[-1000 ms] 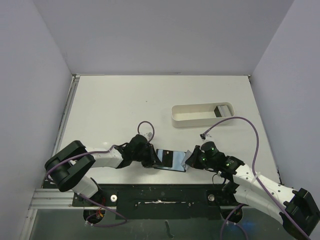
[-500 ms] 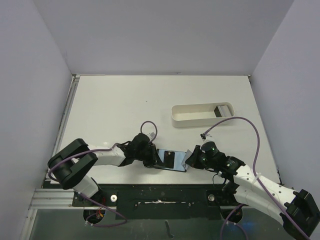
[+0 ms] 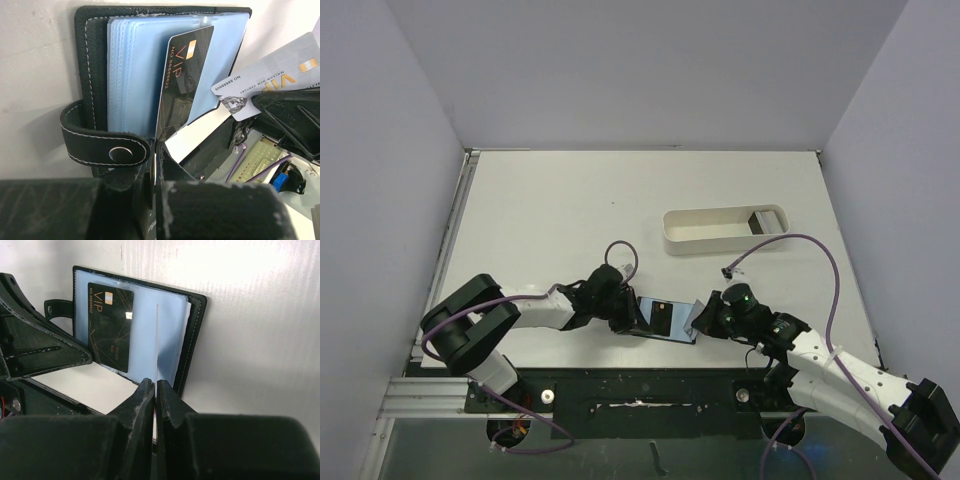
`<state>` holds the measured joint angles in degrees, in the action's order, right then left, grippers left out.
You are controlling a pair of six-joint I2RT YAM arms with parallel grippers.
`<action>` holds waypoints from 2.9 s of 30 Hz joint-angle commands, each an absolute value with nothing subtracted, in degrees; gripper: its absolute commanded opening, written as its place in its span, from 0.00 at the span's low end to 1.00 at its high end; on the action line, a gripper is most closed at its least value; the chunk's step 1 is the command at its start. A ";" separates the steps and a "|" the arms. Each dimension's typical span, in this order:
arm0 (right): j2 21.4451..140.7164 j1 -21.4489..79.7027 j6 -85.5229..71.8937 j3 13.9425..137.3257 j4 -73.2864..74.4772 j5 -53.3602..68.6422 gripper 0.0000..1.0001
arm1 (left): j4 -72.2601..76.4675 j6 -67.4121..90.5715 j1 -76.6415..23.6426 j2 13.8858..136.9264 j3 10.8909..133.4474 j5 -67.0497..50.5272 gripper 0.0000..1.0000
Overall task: Put the credit cards into the card holder
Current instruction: Insert the credit card into the card holder.
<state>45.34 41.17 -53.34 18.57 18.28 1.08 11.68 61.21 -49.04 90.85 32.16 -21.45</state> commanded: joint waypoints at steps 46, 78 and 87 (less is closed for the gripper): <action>48.10 44.38 -55.85 19.50 20.37 -5.97 0.00 | 12.05 63.99 -49.42 92.64 35.43 -24.10 0.00; 46.96 44.65 -54.80 21.81 22.42 -7.02 0.00 | 5.45 60.29 -50.00 98.20 40.51 -24.41 0.00; 43.60 44.56 -54.21 26.06 29.15 -10.68 0.00 | 3.56 58.31 -49.99 95.31 41.41 -21.92 0.21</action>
